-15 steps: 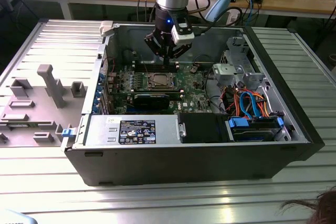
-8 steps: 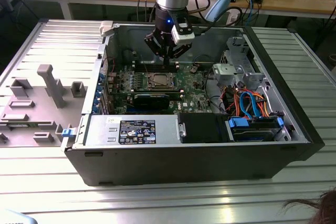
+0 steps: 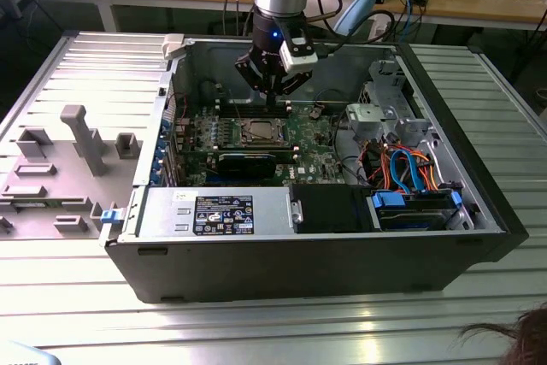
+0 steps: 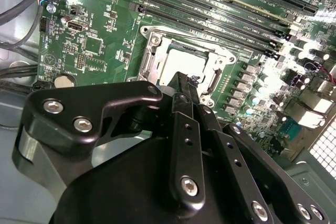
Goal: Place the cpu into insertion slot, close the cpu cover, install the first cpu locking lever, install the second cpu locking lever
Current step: 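Install the first cpu locking lever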
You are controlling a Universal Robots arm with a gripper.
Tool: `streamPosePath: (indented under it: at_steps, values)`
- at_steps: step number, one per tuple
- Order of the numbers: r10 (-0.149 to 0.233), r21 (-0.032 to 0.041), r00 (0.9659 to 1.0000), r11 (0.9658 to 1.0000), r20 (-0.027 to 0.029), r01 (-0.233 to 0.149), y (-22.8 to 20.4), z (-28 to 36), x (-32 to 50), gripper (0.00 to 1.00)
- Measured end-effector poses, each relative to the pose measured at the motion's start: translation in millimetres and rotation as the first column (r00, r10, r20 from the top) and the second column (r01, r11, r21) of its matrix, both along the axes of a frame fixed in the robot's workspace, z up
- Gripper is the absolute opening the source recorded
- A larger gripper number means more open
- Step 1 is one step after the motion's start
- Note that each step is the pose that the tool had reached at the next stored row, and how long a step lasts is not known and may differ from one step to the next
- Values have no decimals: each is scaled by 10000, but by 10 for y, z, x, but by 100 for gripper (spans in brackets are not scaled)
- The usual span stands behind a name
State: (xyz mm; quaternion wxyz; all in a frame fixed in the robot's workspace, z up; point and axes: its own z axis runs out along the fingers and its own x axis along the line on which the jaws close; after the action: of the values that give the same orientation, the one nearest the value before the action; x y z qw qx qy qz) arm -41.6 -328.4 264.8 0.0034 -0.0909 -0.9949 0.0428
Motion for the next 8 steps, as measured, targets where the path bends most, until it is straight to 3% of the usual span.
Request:
streamPosePath:
  at_steps: [8]
  values:
    - [118, -1, 9999, 9999, -1, -118, 0, 0, 0, 11]
